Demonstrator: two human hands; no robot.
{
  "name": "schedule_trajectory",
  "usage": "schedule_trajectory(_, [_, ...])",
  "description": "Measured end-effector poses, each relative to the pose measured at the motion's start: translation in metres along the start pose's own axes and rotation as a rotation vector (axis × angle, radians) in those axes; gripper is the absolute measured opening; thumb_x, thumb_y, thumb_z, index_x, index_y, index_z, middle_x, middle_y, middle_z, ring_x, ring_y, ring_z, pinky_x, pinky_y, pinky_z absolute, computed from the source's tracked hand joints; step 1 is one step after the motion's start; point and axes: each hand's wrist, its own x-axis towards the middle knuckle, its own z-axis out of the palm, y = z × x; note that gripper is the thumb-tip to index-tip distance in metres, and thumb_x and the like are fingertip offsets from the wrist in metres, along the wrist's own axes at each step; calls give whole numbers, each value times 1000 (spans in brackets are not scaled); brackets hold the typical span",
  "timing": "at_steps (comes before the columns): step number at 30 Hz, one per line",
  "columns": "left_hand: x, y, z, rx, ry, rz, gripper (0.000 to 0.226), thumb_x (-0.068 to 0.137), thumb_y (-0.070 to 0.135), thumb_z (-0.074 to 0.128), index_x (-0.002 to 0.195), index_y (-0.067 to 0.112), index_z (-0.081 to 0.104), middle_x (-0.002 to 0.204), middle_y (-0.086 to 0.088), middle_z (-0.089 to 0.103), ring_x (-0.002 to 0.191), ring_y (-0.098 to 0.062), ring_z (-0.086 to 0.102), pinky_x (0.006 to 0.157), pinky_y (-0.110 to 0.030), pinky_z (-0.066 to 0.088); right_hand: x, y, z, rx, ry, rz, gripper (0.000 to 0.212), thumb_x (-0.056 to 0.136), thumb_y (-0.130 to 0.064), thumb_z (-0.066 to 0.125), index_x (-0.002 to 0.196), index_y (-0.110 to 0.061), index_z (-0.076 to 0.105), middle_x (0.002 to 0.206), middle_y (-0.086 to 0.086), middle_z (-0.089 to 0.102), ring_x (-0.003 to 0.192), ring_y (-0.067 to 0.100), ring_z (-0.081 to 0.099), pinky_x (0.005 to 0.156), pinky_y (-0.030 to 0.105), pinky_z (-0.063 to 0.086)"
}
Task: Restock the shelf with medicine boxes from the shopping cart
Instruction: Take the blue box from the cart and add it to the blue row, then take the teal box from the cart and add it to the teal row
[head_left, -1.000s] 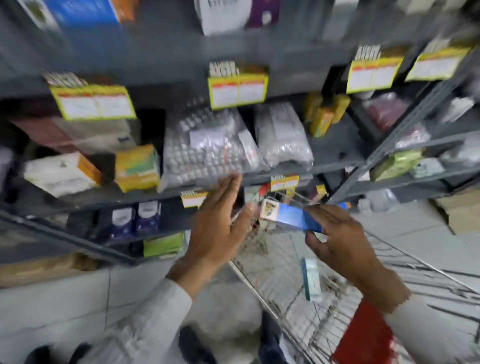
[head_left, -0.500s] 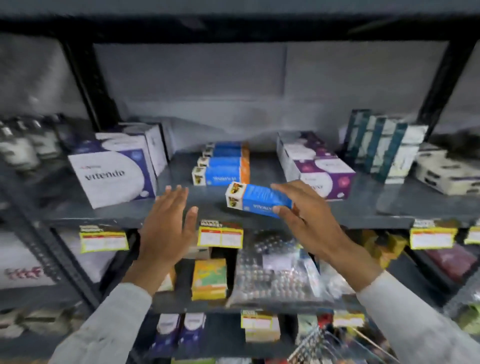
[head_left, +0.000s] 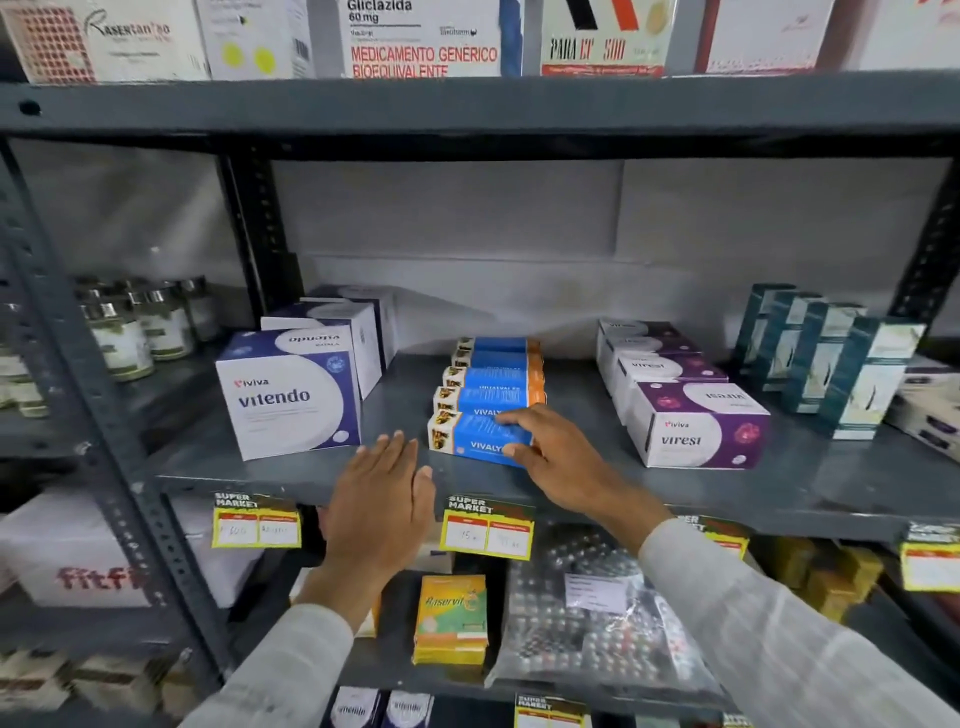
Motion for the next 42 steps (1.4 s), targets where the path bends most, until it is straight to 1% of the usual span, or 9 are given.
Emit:
schedule_trajectory(4, [-1,0,-2,-86,17,-23,75,98,55,12,150,14,47,159,-7,46,150,-22,38,127,-43,24,-10,0,-3,-42,31,-36,45,100,-27,60,144,-24,51,143,0,51,132,18,44,114,40,39])
schedule_trajectory(8, [-21,21,-11,-391,293,-95,50,102,41,41,144,17,55,146,-6,61,139,-21,52,119,-47,39,-53,6,-14,-59,235,-154,39,100,-18,59,138,-17,58,137,-1,55,128,18,47,112,29,37])
schedule_trajectory(13, [-79,68,24,-515,498,131,38,95,12,57,131,5,66,136,-6,66,131,-22,60,112,-38,45,-155,26,-22,-28,469,-118,25,94,-7,65,118,-9,72,120,4,68,117,14,58,108,18,36])
schedule_trajectory(18, [-166,121,114,-567,24,258,38,97,19,56,132,8,66,140,-6,65,136,-19,56,116,-34,41,-269,81,-14,94,326,132,19,97,-9,64,112,-16,74,111,-6,69,107,8,64,96,17,46])
schedule_trajectory(22, [-238,164,183,-419,-429,316,45,99,33,52,140,17,60,148,-3,60,141,-20,51,120,-33,34,-350,149,18,274,72,537,51,89,-2,71,104,-50,72,106,-20,72,102,11,68,94,22,55])
schedule_trajectory(26, [-295,200,234,-307,-832,374,56,100,41,35,149,19,51,161,-2,43,153,-20,31,126,-33,14,-435,220,52,161,-319,996,41,86,-19,76,127,-21,68,123,2,70,107,22,67,89,31,52])
schedule_trajectory(32, [-349,216,293,-159,-1051,352,58,102,50,36,150,19,49,162,-5,43,154,-24,30,126,-40,20,-548,292,109,242,-533,1397,50,81,-9,74,129,-6,60,87,12,69,79,25,64,76,45,54])
schedule_trajectory(36, [-362,216,306,-44,-1013,396,61,87,54,43,139,26,61,145,4,62,141,-20,50,117,-40,31,-596,321,156,222,-527,1468,54,80,-5,74,131,-3,59,115,14,64,114,40,64,84,38,52])
schedule_trajectory(42, [-359,218,313,-28,-1013,406,65,77,49,49,136,26,64,142,5,65,136,-21,55,112,-40,39,-700,388,258,69,-444,1465,65,59,-49,70,115,-17,59,106,10,72,92,31,72,73,45,63])
